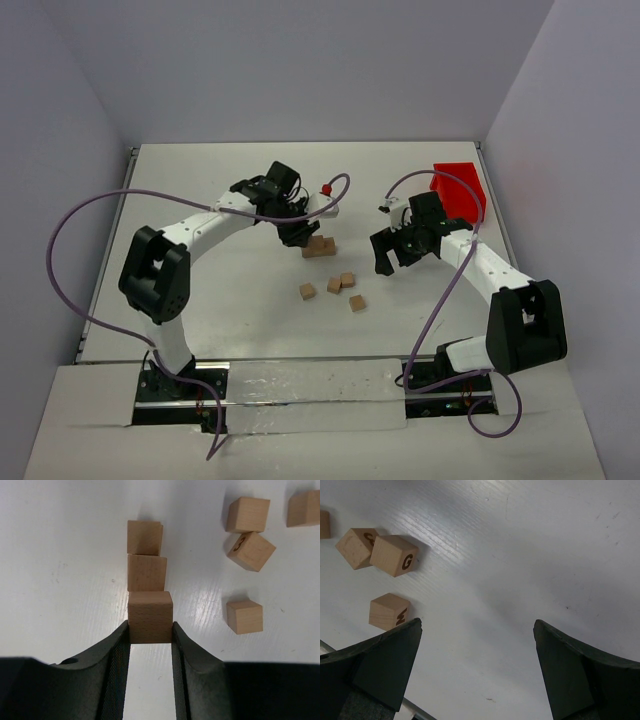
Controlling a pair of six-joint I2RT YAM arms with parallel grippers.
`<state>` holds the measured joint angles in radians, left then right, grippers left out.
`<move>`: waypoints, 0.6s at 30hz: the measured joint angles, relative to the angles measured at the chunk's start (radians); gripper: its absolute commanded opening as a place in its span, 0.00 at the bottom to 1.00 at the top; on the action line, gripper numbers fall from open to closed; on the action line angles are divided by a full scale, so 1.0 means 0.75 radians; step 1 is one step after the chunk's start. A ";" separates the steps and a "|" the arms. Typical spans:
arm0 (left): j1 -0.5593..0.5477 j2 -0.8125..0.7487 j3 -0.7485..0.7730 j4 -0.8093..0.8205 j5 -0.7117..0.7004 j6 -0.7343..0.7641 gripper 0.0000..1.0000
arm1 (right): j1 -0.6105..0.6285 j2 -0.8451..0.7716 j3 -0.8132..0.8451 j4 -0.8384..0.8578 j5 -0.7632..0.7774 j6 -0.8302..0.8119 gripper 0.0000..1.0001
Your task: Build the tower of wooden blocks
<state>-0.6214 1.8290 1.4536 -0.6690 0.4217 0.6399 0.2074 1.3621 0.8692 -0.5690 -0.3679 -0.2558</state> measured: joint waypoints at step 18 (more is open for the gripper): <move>0.038 0.072 0.006 -0.022 -0.004 0.001 0.09 | -0.007 0.000 0.000 0.000 -0.013 0.000 1.00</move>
<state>-0.5930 1.8827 1.4582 -0.6853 0.4191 0.6410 0.2020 1.3621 0.8692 -0.5690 -0.3773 -0.2558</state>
